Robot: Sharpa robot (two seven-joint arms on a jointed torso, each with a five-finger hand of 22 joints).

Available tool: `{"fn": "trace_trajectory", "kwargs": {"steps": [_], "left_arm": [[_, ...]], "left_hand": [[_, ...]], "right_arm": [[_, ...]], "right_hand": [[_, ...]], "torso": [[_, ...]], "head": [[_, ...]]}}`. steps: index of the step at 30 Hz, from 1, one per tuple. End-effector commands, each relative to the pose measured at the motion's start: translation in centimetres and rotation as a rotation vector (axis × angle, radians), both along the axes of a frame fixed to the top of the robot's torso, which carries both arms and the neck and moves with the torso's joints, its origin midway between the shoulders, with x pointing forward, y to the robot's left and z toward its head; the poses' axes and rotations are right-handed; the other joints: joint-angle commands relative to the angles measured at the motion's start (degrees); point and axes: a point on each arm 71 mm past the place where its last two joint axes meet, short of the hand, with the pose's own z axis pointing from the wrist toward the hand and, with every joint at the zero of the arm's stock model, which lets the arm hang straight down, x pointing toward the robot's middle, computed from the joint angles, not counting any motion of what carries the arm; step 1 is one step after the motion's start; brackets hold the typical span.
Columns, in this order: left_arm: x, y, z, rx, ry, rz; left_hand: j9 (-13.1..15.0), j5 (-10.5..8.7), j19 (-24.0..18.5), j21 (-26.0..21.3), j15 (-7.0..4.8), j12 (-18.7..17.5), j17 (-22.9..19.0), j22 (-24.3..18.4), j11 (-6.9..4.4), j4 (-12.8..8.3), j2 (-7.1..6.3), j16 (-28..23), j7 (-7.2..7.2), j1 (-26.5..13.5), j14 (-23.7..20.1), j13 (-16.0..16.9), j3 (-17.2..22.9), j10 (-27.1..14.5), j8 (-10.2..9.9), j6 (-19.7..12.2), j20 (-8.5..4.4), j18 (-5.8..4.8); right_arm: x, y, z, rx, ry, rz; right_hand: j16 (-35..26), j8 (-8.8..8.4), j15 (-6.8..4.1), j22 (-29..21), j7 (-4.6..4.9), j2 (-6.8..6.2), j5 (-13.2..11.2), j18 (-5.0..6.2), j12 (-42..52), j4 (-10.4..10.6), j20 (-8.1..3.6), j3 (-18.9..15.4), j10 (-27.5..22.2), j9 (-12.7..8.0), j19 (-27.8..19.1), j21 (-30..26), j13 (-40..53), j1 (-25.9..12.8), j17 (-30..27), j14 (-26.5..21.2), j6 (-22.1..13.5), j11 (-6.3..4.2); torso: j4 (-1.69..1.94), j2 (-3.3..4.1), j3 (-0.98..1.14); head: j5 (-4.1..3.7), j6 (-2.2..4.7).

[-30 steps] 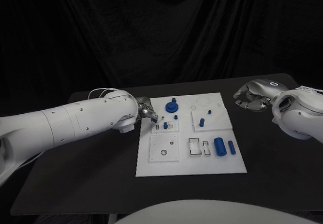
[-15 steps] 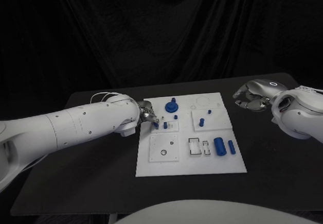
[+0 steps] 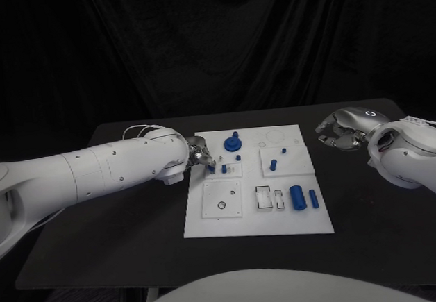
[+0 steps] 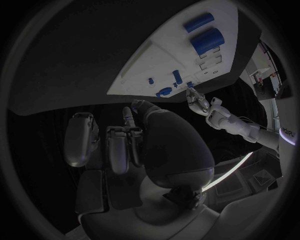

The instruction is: Assemble the parts on the task board

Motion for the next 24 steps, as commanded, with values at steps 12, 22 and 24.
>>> {"fn": "trace_trajectory", "kwargs": {"steps": [12,22,24], "left_arm": [[-0.46,-0.18,-0.39,-0.006,0.023,-0.013],[-0.56,-0.18,-0.63,-0.007,0.032,-0.019],[-0.57,-0.23,-0.68,-0.008,0.033,-0.021]], "left_hand": [[1.7,-1.07,0.05,-0.36,-0.52,0.2,15.1,10.04,-0.39,0.48,0.6,0.37,-0.31,-0.02,6.05,15.07,0.3,5.95,0.72,0.11,-0.36,-0.18],[1.69,-1.22,-0.1,-0.68,-0.52,0.2,15.1,9.94,-0.39,0.54,0.64,0.37,-0.31,-0.02,6.05,15.07,0.36,5.95,0.78,0.07,-0.36,-0.11],[1.68,-2.14,-0.18,-0.82,-0.48,0.2,15.1,9.91,-0.35,0.83,0.65,0.37,-0.26,-0.12,6.05,15.07,0.42,5.95,0.97,-0.17,-0.34,-0.1]], "right_arm": [[-0.05,0.01,-0.11,-0.004,0.005,-0.012],[-0.01,0.03,-0.13,-0.006,0.006,-0.012],[-0.01,0.05,-0.14,-0.006,0.007,-0.012]], "right_hand": [[-0.22,-0.12,0.43,10.01,0.06,0.11,0.22,1.12,-0.28,0.06,-0.1,0.36,4.27,-0.09,-0.42,-0.3,13.58,-0.37,14.38,5.7,-0.12,0.42],[-0.32,-0.13,0.45,9.97,0.13,0.09,0.24,1.15,-0.35,-0.09,-0.09,0.54,4.21,-0.14,-0.48,-0.46,13.53,-0.45,14.31,5.67,-0.16,0.46],[-0.33,-0.13,0.45,9.96,0.14,0.09,0.24,1.15,-0.36,-0.11,-0.09,0.56,4.21,-0.15,-0.49,-0.48,13.52,-0.46,14.3,5.67,-0.16,0.47]], "torso": [[0.07,-0.09,0.03],[0.02,-0.07,0.05],[0.01,-0.06,0.03]], "head": [[0.74,-0.01],[0.79,-0.01],[0.76,-0.01]]}}
